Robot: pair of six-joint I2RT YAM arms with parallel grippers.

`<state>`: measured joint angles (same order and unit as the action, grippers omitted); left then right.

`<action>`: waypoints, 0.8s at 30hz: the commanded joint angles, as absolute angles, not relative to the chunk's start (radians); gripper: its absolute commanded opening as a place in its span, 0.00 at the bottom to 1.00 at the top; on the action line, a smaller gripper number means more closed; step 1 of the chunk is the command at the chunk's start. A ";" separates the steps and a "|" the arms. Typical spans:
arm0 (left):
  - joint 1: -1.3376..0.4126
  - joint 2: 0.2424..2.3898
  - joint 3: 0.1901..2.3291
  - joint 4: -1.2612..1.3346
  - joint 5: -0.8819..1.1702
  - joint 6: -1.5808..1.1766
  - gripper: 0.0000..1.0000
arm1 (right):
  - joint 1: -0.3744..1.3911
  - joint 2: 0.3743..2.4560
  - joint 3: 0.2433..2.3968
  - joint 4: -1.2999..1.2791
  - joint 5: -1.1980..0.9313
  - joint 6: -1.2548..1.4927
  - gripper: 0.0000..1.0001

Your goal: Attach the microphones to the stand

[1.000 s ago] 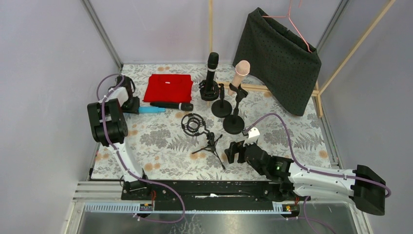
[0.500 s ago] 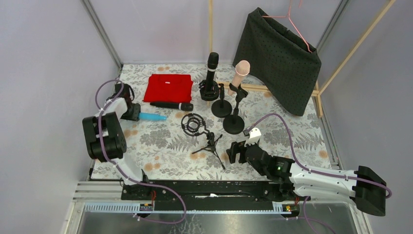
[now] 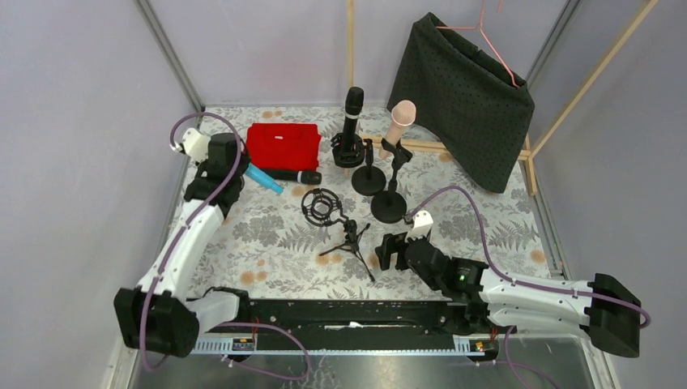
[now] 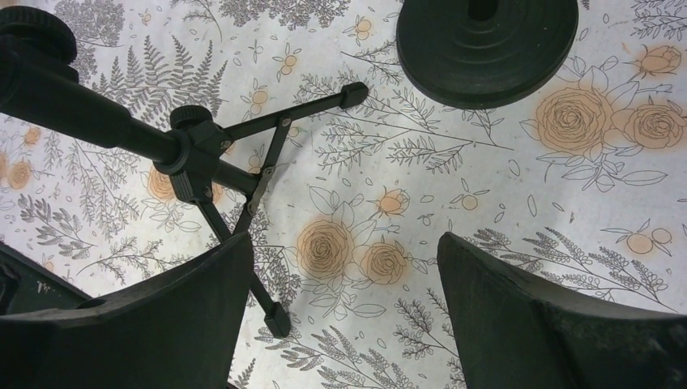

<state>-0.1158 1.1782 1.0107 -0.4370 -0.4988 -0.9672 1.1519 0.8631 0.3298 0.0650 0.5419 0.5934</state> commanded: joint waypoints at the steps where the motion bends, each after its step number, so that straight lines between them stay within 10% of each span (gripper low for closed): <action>1: -0.210 1.056 1.003 -0.303 -0.716 -0.724 0.00 | 1.158 0.845 0.373 0.019 0.613 0.608 0.90; 24: -0.272 0.647 0.854 -0.084 0.108 -0.231 0.00 | 0.984 0.984 0.727 -0.448 0.360 0.452 0.92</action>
<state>-0.2687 0.6971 0.8474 -0.1780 -0.1043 -0.3584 1.1069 0.9081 0.6559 -0.3332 0.4965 0.4927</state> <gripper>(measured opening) 0.416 0.918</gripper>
